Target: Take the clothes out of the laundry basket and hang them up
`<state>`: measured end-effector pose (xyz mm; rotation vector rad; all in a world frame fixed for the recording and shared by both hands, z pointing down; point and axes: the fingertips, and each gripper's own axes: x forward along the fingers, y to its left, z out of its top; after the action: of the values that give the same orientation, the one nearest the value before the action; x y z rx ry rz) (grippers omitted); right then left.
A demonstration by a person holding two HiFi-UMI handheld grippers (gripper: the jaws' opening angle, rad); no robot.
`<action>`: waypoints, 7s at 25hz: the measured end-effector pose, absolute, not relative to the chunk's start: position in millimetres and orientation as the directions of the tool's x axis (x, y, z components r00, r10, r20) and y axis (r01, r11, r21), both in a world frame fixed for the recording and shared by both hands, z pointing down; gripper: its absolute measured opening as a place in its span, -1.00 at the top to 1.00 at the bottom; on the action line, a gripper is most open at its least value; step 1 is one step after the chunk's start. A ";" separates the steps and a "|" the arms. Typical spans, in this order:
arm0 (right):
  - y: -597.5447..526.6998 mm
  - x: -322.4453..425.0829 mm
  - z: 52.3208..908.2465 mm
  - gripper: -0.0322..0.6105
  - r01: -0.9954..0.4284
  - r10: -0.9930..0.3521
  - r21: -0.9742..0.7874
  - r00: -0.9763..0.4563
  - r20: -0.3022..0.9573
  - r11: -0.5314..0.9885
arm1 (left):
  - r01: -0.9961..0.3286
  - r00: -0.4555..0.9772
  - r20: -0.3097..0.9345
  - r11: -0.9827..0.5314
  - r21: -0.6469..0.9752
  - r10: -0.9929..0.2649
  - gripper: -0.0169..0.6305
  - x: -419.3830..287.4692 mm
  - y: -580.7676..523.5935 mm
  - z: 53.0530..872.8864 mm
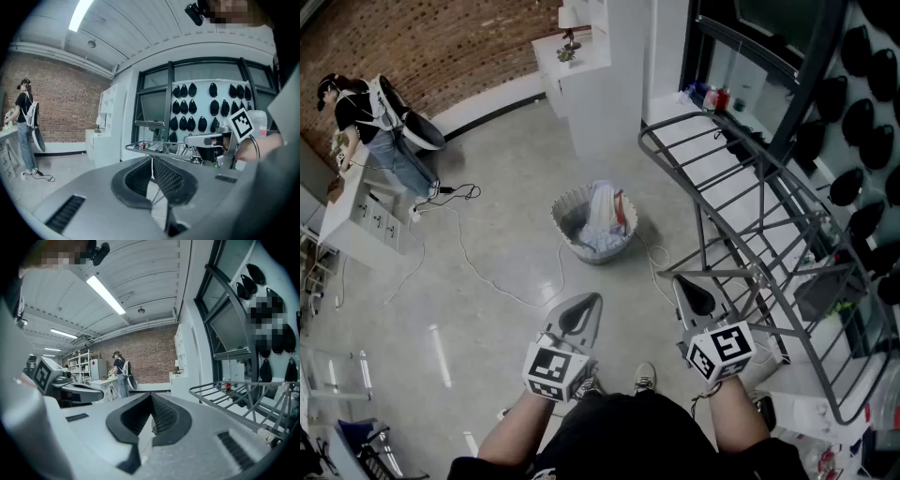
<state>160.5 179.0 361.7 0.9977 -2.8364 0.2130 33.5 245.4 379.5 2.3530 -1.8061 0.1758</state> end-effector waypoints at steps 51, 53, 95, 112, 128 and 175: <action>189.9 -9.8 369.3 0.12 -0.628 -0.611 -0.093 -0.775 0.164 0.772 | -0.968 0.251 0.161 -0.244 0.060 -0.955 0.10 -147.9 259.1 400.1; 180.6 -12.1 370.8 0.12 -0.625 -0.606 -0.097 -0.778 0.164 0.775 | -0.969 0.247 0.166 -0.241 0.060 -0.954 0.10 -149.2 251.6 401.6; -93.8 -65.9 430.2 0.12 -0.410 -0.360 -0.242 -0.905 0.225 0.880 | -0.998 0.023 0.238 -0.010 0.055 -0.971 0.10 -174.3 -4.4 419.4; -142.4 -196.4 463.4 0.12 -0.544 -0.469 -0.261 -0.831 0.299 0.798 | -0.978 0.194 0.274 -0.166 0.123 -0.942 0.10 -307.9 -60.1 459.8; -199.9 -240.1 502.7 0.11 -0.499 -0.410 -0.208 -0.840 0.355 0.841 | -0.977 0.192 0.296 -0.152 0.151 -0.936 0.11 -340.6 -118.4 497.3; -260.8 -226.2 1003.6 0.03 -0.442 -0.042 -0.370 -0.686 0.726 0.817 | -0.978 0.162 0.556 -0.057 0.202 -0.815 0.11 -302.0 -209.9 860.8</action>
<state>-226.2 -260.8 1003.6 0.3529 -2.2505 0.6897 -302.0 -209.9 860.8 1.9147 -1.6949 0.3999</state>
